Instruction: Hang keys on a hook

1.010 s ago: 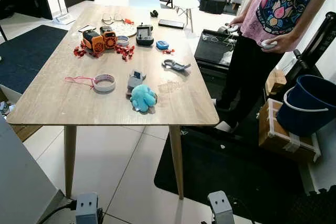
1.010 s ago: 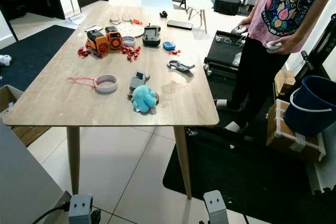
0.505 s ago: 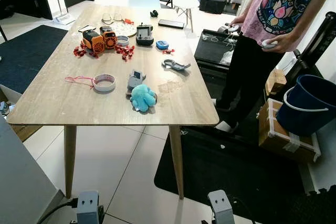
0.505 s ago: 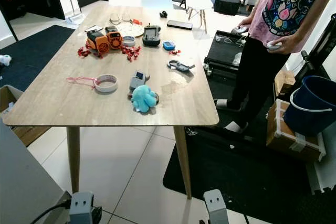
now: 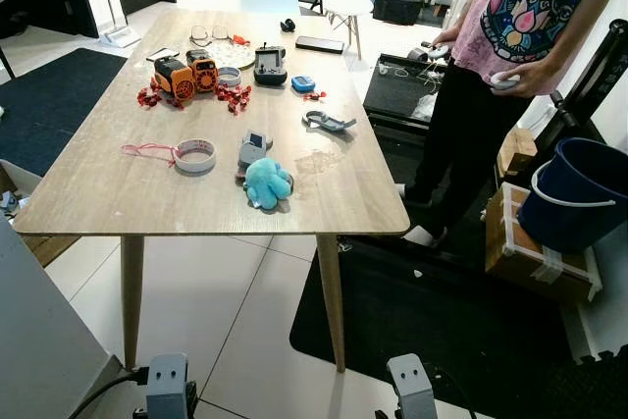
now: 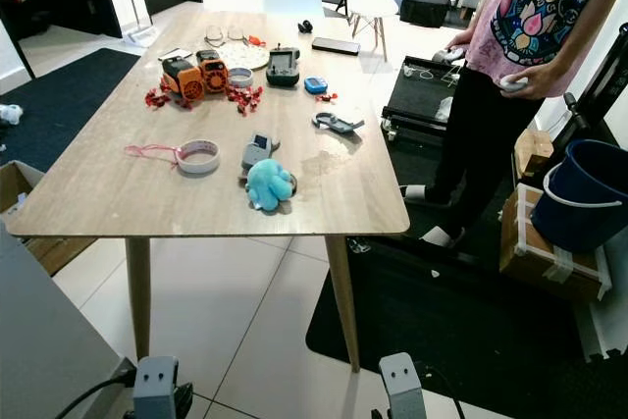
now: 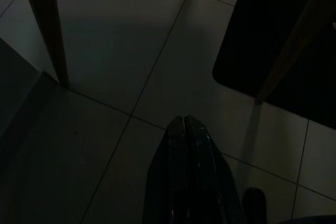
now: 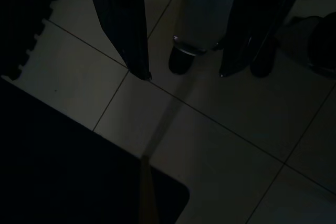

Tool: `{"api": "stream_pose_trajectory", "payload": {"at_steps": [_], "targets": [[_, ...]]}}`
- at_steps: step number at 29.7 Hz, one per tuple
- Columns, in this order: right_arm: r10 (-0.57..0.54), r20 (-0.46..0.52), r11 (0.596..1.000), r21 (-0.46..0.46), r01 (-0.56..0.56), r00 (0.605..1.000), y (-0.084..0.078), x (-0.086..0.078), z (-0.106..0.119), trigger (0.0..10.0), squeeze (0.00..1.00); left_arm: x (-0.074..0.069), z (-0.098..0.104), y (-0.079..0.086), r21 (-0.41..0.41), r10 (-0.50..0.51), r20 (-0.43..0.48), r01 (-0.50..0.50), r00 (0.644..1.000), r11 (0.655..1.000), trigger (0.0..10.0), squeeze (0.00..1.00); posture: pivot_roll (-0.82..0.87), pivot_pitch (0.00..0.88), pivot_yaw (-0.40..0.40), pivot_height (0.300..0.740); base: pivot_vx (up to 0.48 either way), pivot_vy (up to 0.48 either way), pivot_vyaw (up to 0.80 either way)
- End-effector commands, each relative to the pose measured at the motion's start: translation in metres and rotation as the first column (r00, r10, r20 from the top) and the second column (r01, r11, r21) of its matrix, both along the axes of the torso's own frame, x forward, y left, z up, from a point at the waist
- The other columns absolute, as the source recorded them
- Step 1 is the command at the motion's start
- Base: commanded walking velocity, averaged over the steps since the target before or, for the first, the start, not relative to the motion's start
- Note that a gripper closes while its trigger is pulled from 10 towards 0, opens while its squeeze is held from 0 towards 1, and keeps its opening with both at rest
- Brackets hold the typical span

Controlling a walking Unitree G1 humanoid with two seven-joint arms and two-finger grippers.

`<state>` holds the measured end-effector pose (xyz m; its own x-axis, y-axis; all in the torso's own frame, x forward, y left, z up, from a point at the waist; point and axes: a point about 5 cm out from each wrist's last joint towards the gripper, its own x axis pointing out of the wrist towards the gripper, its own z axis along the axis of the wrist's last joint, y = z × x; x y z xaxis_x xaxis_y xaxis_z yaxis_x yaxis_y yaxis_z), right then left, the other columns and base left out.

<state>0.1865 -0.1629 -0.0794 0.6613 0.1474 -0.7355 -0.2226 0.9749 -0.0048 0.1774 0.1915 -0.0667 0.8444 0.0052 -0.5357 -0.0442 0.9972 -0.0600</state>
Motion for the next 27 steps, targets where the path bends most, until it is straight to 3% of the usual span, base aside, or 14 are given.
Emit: {"api": "stream_pose_trajectory", "payload": {"at_steps": [1,27], "targets": [[-0.015,-0.01,1.0,-0.007,0.015,1.0,-0.0026,-0.0043,-0.002,10.0,0.0,-0.0041,-0.0025,0.0034,0.012,-0.013,-0.026,0.013,1.0,1.0,10.0,0.0,0.06,0.036,-0.042,0.74,0.0,0.0,0.0],[-0.02,-0.007,0.999,-0.029,0.019,1.0,-0.0082,-0.003,-0.0012,10.0,0.0,0.0023,0.0001,0.0026,0.012,-0.02,-0.013,0.02,1.0,1.0,10.0,0.0,0.06,0.0,-0.032,0.74,0.0,0.0,0.0]]}}
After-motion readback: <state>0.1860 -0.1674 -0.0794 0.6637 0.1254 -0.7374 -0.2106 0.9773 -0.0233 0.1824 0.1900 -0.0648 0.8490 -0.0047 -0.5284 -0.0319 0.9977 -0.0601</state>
